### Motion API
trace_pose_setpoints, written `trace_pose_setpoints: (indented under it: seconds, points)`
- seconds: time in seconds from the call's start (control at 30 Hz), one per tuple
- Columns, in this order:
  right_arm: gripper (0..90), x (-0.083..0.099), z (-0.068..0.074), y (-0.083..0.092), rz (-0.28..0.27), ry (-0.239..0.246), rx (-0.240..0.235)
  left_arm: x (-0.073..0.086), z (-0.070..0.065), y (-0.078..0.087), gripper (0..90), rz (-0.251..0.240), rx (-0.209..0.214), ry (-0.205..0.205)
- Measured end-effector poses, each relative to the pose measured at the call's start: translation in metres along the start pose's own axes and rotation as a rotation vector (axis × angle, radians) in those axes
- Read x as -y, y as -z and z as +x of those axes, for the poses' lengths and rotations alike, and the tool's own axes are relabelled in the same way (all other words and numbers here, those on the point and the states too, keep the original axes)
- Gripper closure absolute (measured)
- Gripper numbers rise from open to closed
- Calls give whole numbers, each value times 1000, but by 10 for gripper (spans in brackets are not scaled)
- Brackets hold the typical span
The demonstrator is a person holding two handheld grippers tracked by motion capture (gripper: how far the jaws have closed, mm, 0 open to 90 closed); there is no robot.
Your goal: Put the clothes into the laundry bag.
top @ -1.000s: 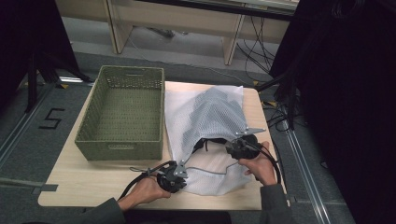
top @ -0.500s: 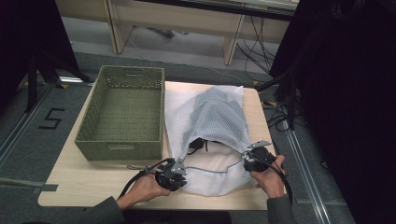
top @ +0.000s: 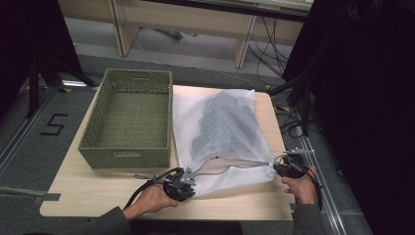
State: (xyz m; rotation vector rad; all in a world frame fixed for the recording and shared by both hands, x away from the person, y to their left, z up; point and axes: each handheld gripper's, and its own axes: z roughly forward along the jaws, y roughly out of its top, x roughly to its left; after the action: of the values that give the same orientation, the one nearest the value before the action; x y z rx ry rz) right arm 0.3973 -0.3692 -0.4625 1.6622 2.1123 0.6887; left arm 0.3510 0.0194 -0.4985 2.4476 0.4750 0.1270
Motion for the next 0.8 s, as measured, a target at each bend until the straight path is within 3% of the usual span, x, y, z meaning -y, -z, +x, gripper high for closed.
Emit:
trace_pose_setpoints:
  seconds: [0.07, 0.1, 0.13, 0.17, 0.2, 0.23, 0.27, 0.3, 0.33, 0.37, 0.4, 0.43, 0.47, 0.5, 0.53, 0.6, 0.63, 0.67, 0.7, 0.73, 0.8]
  points:
    - [837, 4, -5, -3, 24, -8, -2, 0, 0, 0, 853, -2, 0, -10]
    - [837, 8, -4, -7, 39, -41, 0, 0, -1, -1, 853, -10, 5, 14]
    - [836, 11, -9, -14, 57, 8, 5, 1, -1, 0, 853, -8, 4, 12]
    - [835, 14, -9, -17, 91, -26, -1, 1, 0, 1, 853, -3, 2, 1]
    - [834, 15, -14, -17, 81, -21, -17, 2, -1, 0, 852, -25, 11, 38]
    - [833, 16, -18, -18, 70, 8, -3, 2, 1, 2, 851, -6, 14, 27]
    - [832, 18, -14, -19, 43, -49, -1, 2, 1, 1, 848, -22, 17, 45]
    - [828, 17, -17, -17, 63, 2, -14, 3, 2, 3, 836, -17, 21, 50]
    - [818, 15, -15, -15, 80, -7, -1, 2, 1, 4, 815, -34, 21, 68]
    - [796, 15, -15, -16, 52, 16, 18, 2, 1, 7, 793, -39, 28, 74]
    - [772, 12, -14, -12, 66, 2, 7, 1, 1, 10, 768, -50, 25, 86]
    - [757, 12, -14, -9, 48, 20, 18, 1, 1, 15, 722, -60, 19, 88]
    - [734, 10, -8, -5, 54, -54, 24, 1, 1, 21, 701, -64, 14, 72]
    - [713, 11, -10, -5, -6, -12, 28, 1, 4, 26, 681, -46, 17, 46]
    - [700, 9, -12, 0, 16, 17, 18, 3, 4, 31, 663, -52, 14, 52]
    - [668, 6, -8, 7, -1, 6, 16, 6, 5, 40, 628, -78, 1, 53]
    - [652, 6, -7, 9, -32, 32, 20, 7, 6, 43, 602, -76, -8, 45]
    - [643, 5, -4, 12, -32, 9, 8, 9, 7, 47, 586, -82, -15, 54]
    - [627, 6, -5, 11, -63, 52, 13, 11, 8, 50, 566, -87, -18, 54]
    - [616, 4, -1, 14, -57, 20, 4, 13, 5, 50, 548, -139, -27, 118]
    - [588, 2, 1, 15, -116, 51, -24, 16, 6, 56, 499, -141, -41, 99]
